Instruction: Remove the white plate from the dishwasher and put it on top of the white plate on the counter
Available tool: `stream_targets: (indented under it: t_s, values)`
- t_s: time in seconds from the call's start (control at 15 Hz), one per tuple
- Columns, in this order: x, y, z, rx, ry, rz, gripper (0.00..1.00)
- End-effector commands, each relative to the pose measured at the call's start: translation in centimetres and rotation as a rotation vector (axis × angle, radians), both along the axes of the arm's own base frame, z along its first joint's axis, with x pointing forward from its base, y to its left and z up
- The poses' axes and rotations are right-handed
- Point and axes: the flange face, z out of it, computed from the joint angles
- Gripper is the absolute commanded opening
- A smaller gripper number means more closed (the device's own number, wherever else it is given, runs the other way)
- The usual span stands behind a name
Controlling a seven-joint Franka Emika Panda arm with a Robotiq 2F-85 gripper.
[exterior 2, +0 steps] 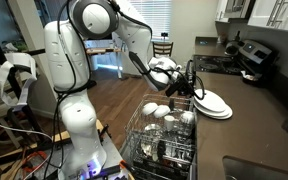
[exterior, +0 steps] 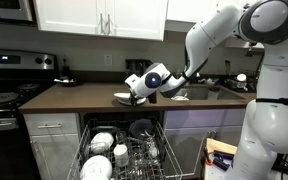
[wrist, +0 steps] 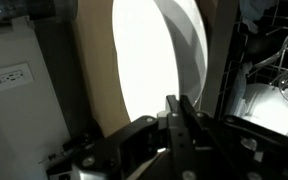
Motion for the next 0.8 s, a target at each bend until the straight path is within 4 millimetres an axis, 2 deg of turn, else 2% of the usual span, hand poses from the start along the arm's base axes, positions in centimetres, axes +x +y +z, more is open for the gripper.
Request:
stream_targets:
  t_s: [0.0, 0.27, 0.33, 0.67, 0.73]
  values:
    - [0.89, -0.89, 0.41, 0.011, -0.009, -0.024, 0.02]
    - [1.08, -1.02, 0.51, 0.03, -0.01, -0.036, 0.03]
    - [1.1, -0.97, 0.55, 0.035, -0.01, -0.042, 0.07]
    - [1.21, -0.84, 0.73, 0.045, -0.013, -0.051, 0.03]
    - [1.21, -0.83, 0.71, 0.047, -0.013, -0.052, 0.11]
